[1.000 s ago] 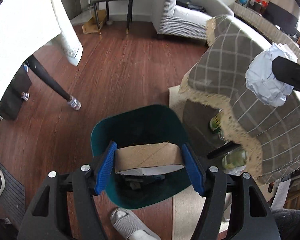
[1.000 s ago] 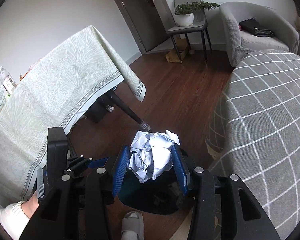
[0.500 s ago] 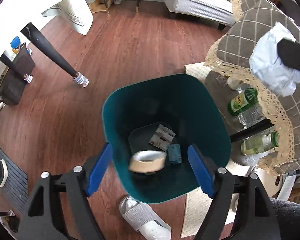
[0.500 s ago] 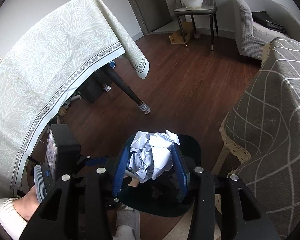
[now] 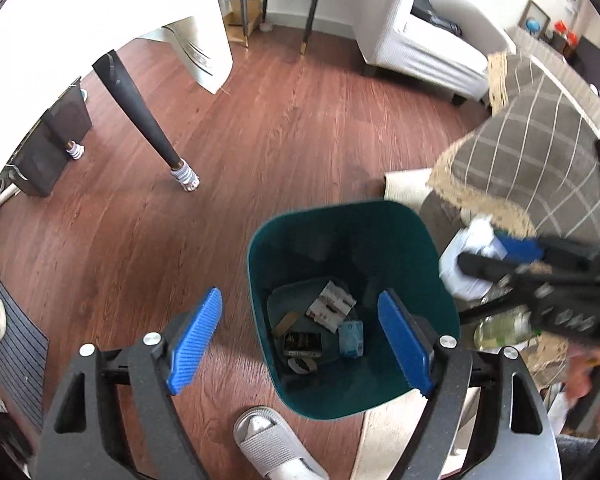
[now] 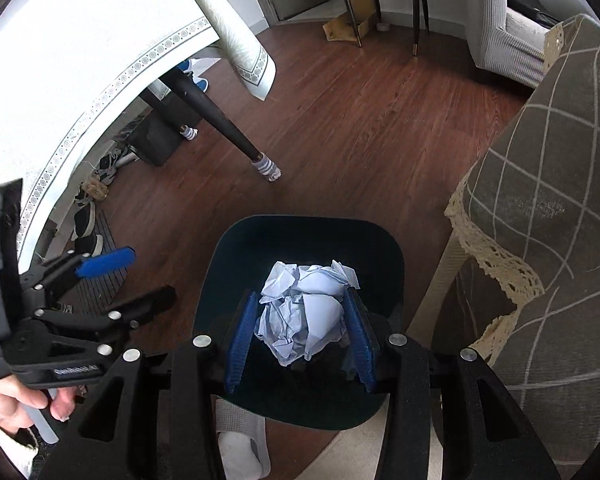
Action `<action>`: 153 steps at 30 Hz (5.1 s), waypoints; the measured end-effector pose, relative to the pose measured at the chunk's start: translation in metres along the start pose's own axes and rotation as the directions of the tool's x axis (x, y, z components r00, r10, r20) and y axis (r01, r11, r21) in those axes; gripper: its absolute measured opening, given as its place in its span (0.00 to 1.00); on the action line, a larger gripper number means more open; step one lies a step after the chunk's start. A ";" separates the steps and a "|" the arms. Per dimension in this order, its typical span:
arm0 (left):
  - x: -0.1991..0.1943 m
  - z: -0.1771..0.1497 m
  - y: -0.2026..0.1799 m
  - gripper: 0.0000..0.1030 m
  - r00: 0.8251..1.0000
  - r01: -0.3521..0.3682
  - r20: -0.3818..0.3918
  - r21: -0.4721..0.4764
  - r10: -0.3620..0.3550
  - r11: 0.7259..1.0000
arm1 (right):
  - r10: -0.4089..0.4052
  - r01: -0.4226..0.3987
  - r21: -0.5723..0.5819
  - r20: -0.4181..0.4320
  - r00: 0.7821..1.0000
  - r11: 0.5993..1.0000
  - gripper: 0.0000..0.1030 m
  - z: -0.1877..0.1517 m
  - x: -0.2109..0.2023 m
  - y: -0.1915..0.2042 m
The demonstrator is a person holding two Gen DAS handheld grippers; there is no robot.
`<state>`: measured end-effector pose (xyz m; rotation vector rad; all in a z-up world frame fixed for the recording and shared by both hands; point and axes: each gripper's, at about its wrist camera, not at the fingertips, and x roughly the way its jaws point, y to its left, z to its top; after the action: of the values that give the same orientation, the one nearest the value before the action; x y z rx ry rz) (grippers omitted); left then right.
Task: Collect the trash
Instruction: 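Open both tools to drop the tape roll and paper into the bin, then move both tools back over the table toward the paper and lids, then grasp the crumpled paper ball with the left tool while the right tool grasps a white lid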
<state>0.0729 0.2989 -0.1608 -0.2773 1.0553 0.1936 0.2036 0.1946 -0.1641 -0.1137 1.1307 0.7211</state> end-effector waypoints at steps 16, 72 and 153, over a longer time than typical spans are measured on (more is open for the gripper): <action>-0.048 0.017 -0.006 0.45 0.993 0.047 0.109 0.037 -0.051 0.998 | -0.048 0.043 -0.031 -0.176 0.983 0.999 0.55 -0.024 0.066 0.005; -0.151 0.102 -0.221 0.78 0.877 0.144 0.420 0.236 -0.234 0.961 | -0.117 0.178 -0.150 0.347 0.930 0.973 0.58 -0.002 -0.209 -0.090; -0.023 0.131 -0.455 0.54 0.867 0.426 0.112 0.337 -0.485 0.840 | -0.275 0.287 -0.018 0.244 0.930 0.958 0.53 -0.059 -0.260 -0.311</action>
<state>0.3016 -0.0912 -0.0200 -0.2211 0.7830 -0.3697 0.2773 -0.1918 -0.0516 -0.2238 0.8416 0.4931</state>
